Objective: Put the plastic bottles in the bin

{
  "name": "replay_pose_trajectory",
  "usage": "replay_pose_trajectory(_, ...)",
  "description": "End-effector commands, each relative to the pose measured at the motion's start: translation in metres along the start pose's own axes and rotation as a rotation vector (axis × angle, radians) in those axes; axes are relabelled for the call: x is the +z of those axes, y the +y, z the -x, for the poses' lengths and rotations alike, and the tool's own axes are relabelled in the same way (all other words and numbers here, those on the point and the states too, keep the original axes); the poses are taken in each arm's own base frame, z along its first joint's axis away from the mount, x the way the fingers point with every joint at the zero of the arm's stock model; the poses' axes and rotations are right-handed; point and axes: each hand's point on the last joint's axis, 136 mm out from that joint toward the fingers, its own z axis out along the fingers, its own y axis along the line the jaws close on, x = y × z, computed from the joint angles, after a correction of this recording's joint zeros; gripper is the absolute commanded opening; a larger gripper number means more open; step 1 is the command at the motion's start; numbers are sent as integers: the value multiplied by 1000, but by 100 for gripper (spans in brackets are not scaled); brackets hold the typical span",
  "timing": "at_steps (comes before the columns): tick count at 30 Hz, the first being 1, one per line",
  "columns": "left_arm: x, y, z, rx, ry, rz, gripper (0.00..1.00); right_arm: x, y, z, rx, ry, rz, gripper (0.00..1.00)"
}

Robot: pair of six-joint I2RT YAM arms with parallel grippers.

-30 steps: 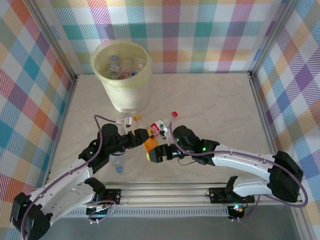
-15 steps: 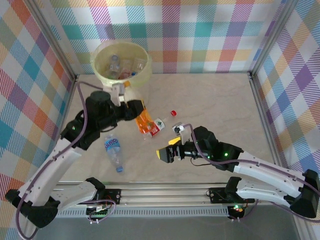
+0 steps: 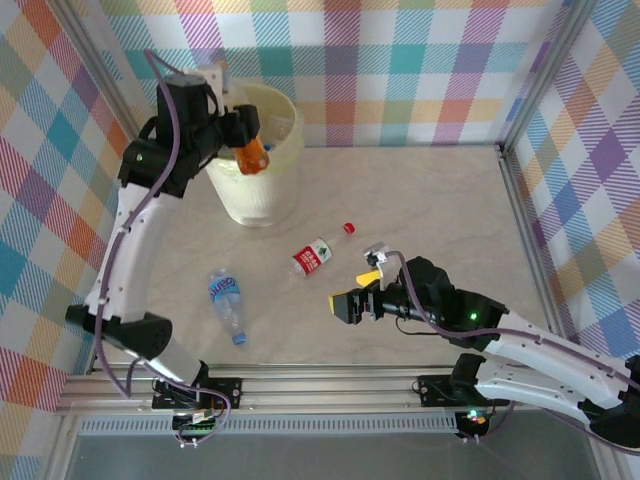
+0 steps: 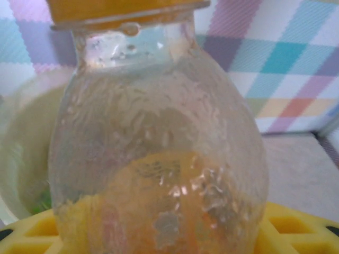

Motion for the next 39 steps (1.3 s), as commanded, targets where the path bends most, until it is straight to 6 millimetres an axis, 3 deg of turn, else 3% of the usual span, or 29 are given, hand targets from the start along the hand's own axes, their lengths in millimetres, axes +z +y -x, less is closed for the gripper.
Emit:
replay_pose_trajectory(1, 0, 29, 22, 71, -38, 114, 59, -3, -8, -8, -13, 8, -27, 100)
replay_pose_trajectory(7, 23, 59, 52, 169, -104, 258, 58, -4, -10, -12, -10, 18, -37, 100)
replay_pose_trajectory(16, 68, 102, 57, 266, -119, 458, 59, -6, -13, -13, -5, 25, -53, 100)
replay_pose_trajectory(27, 119, 137, 37, 293, -58, 549, 62, -1, -18, -15, 3, 45, -84, 100)
replay_pose_trajectory(39, 150, 140, -7, 273, 74, 511, 64, -1, -20, -17, 12, 45, -90, 100)
